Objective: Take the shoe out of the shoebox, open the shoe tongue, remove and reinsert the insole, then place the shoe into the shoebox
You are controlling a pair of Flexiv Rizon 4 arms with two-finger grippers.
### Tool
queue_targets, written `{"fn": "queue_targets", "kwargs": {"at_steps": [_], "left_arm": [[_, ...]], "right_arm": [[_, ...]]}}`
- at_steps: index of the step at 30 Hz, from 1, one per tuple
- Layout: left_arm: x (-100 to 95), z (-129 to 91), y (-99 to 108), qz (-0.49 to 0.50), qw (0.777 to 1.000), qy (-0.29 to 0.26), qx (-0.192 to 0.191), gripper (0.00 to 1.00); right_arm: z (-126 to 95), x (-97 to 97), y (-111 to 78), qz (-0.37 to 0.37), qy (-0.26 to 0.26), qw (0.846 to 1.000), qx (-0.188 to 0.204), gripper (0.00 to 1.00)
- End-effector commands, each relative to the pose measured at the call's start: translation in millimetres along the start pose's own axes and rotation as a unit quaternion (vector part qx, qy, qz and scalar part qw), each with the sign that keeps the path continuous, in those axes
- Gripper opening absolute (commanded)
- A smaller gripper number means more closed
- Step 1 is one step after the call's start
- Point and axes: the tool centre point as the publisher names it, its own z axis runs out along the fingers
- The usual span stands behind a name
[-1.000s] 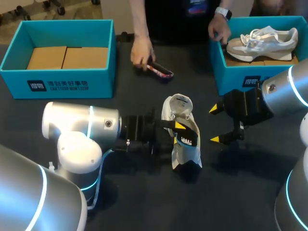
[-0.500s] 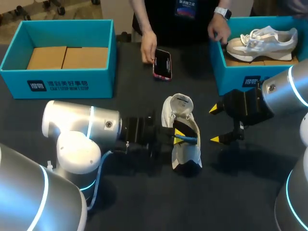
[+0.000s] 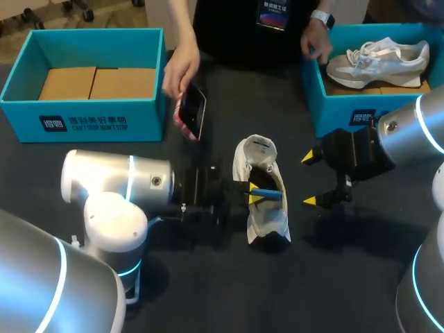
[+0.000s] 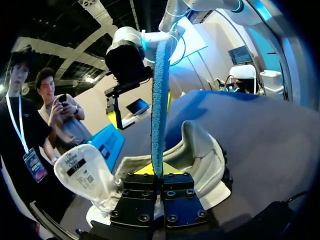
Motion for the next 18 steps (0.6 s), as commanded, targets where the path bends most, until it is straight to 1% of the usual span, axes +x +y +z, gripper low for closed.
{"fn": "queue_targets", "kwargs": {"at_steps": [1, 8, 12, 13, 14, 15, 16, 17, 18], "left_arm": [[1.9, 7, 6, 0.001, 1.0, -0.009, 0.002, 0.0], [-2.5, 12, 9, 0.0, 1.0, -0.016, -0.001, 0.0], [-2.4, 11, 3, -0.002, 1.0, -0.015, 0.001, 0.0], [-2.5, 10, 1, -0.002, 1.0, -0.014, 0.003, 0.08], [-2.4, 8, -2, 0.0, 1.0, -0.012, 0.004, 0.25], [-2.6, 7, -5, 0.0, 1.0, -0.011, 0.005, 0.35], [-3.1, 6, -8, -0.001, 1.0, -0.01, 0.009, 0.39], [-3.4, 6, -11, -0.001, 1.0, -0.01, 0.011, 0.4], [-3.7, 6, -13, 0.0, 1.0, -0.009, 0.014, 0.39]], "right_arm": [[0, 1.2, 0.2, 0.0, -0.001, 1.0, 0.0, 1.0], [0, 1.2, 0.2, 0.0, -0.001, 1.0, 0.0, 1.0], [0, 1.2, 0.2, 0.0, -0.001, 1.0, 0.0, 1.0], [0, 1.2, 0.2, 0.0, -0.001, 1.0, 0.0, 1.0], [0, 1.2, 0.2, 0.0, -0.001, 1.0, 0.0, 1.0], [0, 1.2, 0.2, 0.0, -0.001, 1.0, 0.0, 1.0], [0, 1.2, 0.2, 0.0, -0.001, 1.0, 0.0, 1.0], [0, 1.2, 0.2, 0.0, -0.001, 1.0, 0.0, 1.0], [0, 1.2, 0.2, 0.0, -0.001, 1.0, 0.0, 1.0]]}}
